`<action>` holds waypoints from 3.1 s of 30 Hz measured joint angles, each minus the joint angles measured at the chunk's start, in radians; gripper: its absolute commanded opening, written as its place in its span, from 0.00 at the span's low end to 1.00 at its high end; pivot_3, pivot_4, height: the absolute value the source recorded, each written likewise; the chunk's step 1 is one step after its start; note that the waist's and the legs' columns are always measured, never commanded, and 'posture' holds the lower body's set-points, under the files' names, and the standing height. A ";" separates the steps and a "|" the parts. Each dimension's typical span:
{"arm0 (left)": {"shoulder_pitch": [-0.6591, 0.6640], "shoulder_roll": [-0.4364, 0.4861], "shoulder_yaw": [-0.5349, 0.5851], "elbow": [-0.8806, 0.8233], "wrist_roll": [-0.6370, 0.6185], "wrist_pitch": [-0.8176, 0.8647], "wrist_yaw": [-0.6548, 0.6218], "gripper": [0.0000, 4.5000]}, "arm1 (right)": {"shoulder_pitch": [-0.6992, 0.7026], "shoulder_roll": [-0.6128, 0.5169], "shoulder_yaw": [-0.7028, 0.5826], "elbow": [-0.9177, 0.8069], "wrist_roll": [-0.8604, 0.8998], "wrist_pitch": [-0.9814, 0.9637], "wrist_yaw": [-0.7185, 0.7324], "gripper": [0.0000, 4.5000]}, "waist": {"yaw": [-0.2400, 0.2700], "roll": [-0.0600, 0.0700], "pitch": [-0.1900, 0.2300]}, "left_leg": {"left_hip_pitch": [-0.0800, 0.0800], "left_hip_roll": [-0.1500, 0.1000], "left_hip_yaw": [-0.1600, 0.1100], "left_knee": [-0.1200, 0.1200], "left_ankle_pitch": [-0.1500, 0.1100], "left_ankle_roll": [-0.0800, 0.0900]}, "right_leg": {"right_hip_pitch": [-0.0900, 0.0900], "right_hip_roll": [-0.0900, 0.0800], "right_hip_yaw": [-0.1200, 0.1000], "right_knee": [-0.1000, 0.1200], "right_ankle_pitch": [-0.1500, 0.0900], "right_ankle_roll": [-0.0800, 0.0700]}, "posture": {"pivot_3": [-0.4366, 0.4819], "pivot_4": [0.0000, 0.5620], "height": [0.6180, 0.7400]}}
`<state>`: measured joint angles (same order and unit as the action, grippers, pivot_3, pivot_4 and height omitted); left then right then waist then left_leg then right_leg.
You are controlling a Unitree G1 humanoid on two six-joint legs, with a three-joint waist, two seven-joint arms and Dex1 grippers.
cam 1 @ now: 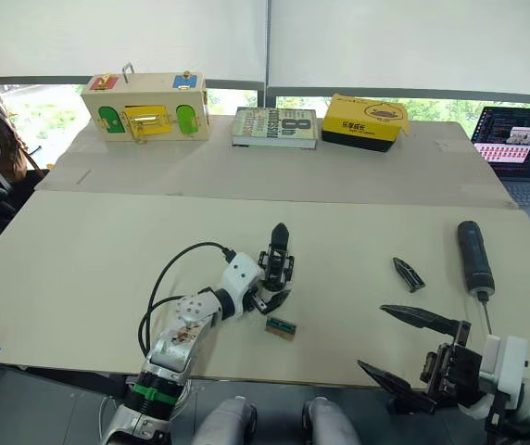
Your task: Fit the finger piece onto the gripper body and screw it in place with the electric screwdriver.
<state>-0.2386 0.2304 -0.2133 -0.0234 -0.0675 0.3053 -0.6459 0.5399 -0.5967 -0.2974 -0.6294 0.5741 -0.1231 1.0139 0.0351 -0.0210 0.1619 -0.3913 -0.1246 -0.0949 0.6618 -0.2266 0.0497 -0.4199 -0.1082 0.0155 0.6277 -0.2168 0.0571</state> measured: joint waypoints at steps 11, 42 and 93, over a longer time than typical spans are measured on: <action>0.188 0.240 0.198 -0.083 -0.160 -0.064 -0.156 0.98 | 0.053 -0.044 -0.107 0.013 0.015 0.035 -0.014 1.00 | -0.012 0.001 -0.001 | 0.002 0.001 0.000 0.000 0.000 0.000 | -0.001 -0.001 -0.001 0.000 -0.001 -0.001 | 0.48 0.27 1.00; -0.114 0.482 0.379 -0.180 -0.721 0.205 -0.574 0.98 | -0.307 -0.577 -0.286 0.064 0.326 0.915 -0.386 1.00 | -0.020 0.003 0.003 | -0.004 0.001 0.001 -0.001 0.001 0.004 | -0.002 -0.003 -0.003 -0.002 0.001 -0.007 | 0.48 0.27 1.00; -0.250 0.115 0.456 -0.246 -0.899 0.313 0.080 1.00 | -1.037 -0.076 0.261 0.122 -0.325 0.681 -0.414 0.25 | -0.025 0.000 0.003 | -0.013 0.002 0.004 0.001 0.009 0.000 | -0.016 0.003 0.001 0.004 0.014 -0.012 | 0.48 0.27 1.00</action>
<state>-0.4885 0.3453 0.2424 -0.2693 -0.9662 0.6184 -0.5660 -0.4968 -0.6726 -0.0364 -0.5074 0.2495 0.5581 0.5998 0.0101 -0.0205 0.1653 -0.4047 -0.1224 -0.0905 0.6631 -0.2176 0.0501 -0.4357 -0.1049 0.0166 0.6315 -0.2032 0.0450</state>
